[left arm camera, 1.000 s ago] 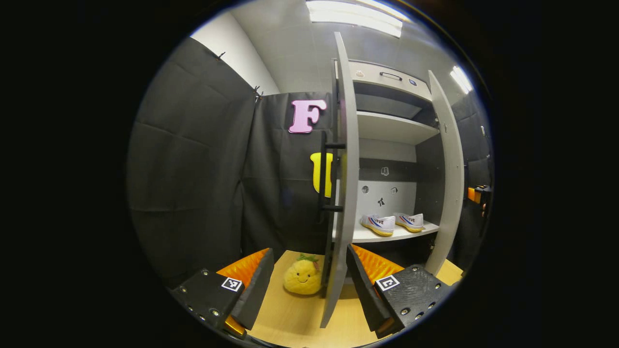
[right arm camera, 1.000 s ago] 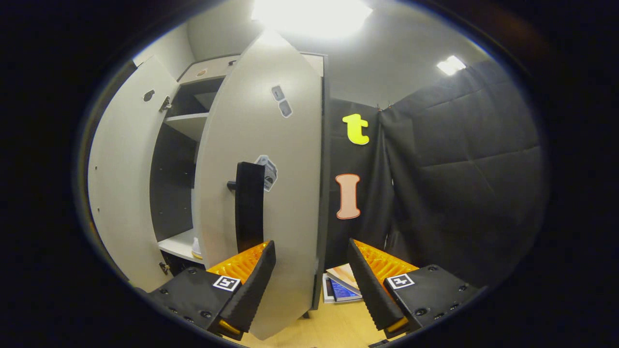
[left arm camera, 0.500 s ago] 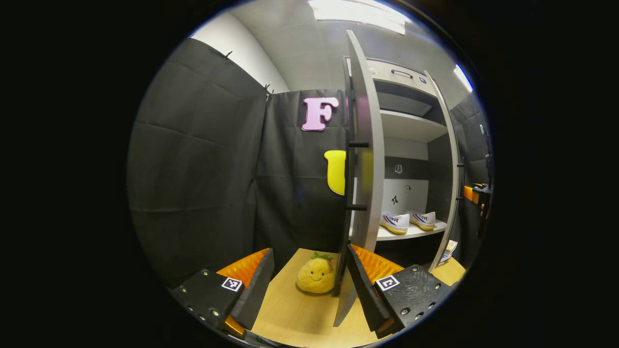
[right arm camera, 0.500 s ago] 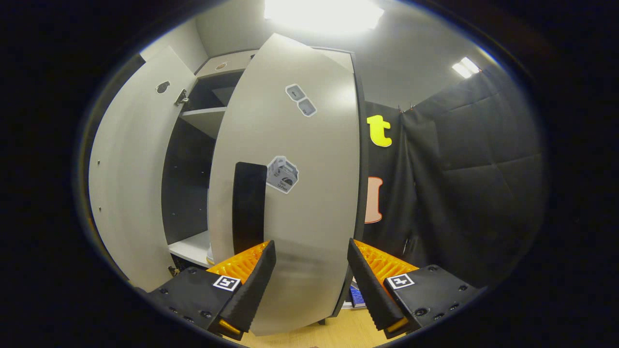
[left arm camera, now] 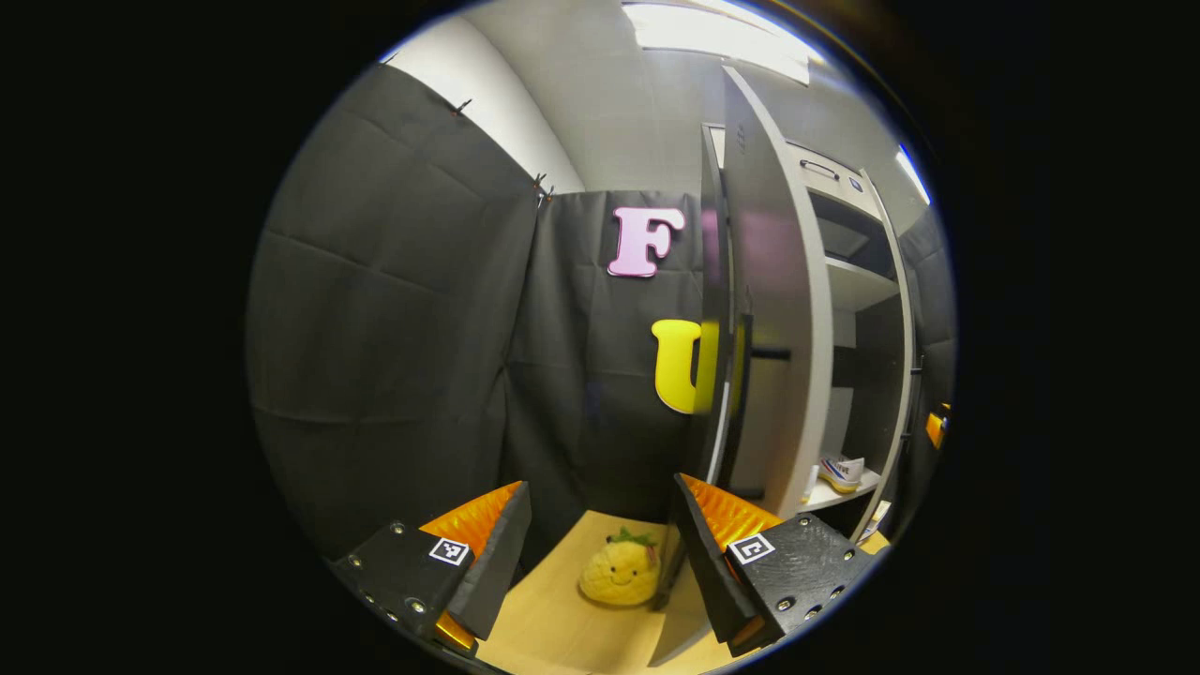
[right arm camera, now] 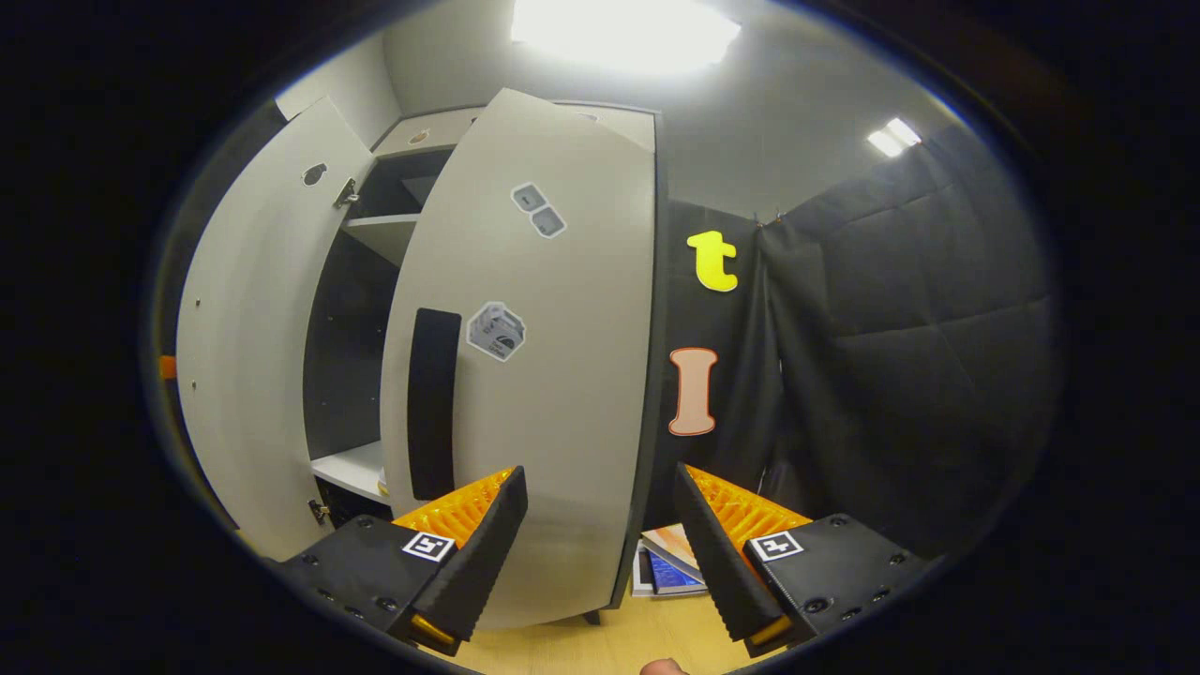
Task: Grab one shoe with the right hand and put it into the shoe cabinet, grab the other shoe with the left hand and put it into the shoe cabinet; then close the right door with the right hand and the left door with the left hand.
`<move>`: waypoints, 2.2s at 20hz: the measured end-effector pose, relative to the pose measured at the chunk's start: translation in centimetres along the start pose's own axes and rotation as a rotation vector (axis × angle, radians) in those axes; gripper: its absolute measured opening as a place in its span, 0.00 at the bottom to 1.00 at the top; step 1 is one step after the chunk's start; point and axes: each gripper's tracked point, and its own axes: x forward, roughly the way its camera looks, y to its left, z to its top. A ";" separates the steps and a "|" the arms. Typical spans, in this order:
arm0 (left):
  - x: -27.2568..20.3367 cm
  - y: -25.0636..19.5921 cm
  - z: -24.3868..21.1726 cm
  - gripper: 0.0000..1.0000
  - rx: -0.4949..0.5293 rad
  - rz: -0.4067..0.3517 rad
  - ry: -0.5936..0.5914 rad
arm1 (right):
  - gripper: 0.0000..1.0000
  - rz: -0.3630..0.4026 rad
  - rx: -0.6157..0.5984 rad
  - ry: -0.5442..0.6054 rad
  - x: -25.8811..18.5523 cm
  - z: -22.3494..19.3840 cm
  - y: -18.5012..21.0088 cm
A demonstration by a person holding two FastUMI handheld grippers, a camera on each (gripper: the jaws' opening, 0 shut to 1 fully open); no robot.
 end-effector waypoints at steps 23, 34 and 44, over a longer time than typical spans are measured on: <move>-0.5 -19.9 -0.6 0.79 -0.023 -0.304 -0.022 | 0.98 -0.072 0.029 0.088 -1.6 -4.4 -7.9; 0.7 -26.9 -1.7 0.79 -0.070 -0.346 -0.018 | 0.98 -0.073 0.034 0.116 0.1 -6.1 -10.3; -4.1 -23.5 -1.3 0.79 0.042 -0.310 -0.040 | 0.98 0.025 0.066 0.086 -1.9 -4.4 -6.6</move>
